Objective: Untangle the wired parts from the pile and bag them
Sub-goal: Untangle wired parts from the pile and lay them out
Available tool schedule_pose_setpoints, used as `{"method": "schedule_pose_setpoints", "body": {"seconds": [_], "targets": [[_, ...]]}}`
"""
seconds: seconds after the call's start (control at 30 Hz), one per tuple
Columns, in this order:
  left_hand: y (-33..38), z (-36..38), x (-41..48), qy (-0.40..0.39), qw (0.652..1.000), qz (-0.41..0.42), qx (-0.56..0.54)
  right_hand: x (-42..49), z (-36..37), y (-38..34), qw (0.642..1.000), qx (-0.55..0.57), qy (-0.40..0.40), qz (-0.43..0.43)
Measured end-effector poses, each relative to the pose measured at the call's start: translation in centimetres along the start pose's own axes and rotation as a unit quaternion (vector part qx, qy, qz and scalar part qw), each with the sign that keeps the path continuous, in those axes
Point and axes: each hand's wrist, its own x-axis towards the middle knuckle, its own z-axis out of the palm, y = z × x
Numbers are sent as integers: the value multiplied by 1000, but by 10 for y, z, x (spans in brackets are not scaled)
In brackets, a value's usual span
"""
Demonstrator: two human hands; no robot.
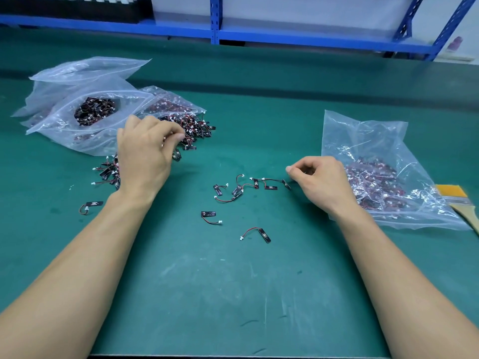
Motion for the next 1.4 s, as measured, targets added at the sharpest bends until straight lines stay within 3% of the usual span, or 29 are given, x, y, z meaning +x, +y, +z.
{"method": "schedule_pose_setpoints", "body": {"seconds": [0.13,0.23,0.37,0.53,0.67,0.8,0.93,1.07,1.17,1.3,1.4], "targets": [[0,-3,1,51,997,-20,-58,0,1,0,1000,1,2,3],[-4,-2,-2,21,989,-79,-122,0,1,0,1000,4,5,2],[-6,-1,-3,5,988,-84,-128,0,2,0,1000,0,6,3],[9,-2,-6,-54,925,-182,-330,-1,1,-3,1000,10,7,-3],[33,-8,-9,-99,880,-152,-439,-6,1,-13,998,58,-9,-30],[57,-9,-20,-186,825,-124,-519,-16,3,-28,984,118,-94,-95],[71,-7,-29,-233,775,-147,-569,-26,8,-39,961,160,-168,-149],[77,-6,-36,-283,773,-111,-556,-30,13,-48,945,223,-174,-162],[79,-7,-37,-276,770,-121,-562,-30,14,-50,940,245,-171,-164],[70,-8,-31,-252,775,-139,-563,-25,1,-43,950,220,-183,-127],[61,-11,-29,-297,783,-105,-535,-21,-14,-36,957,169,-206,-116]]}}
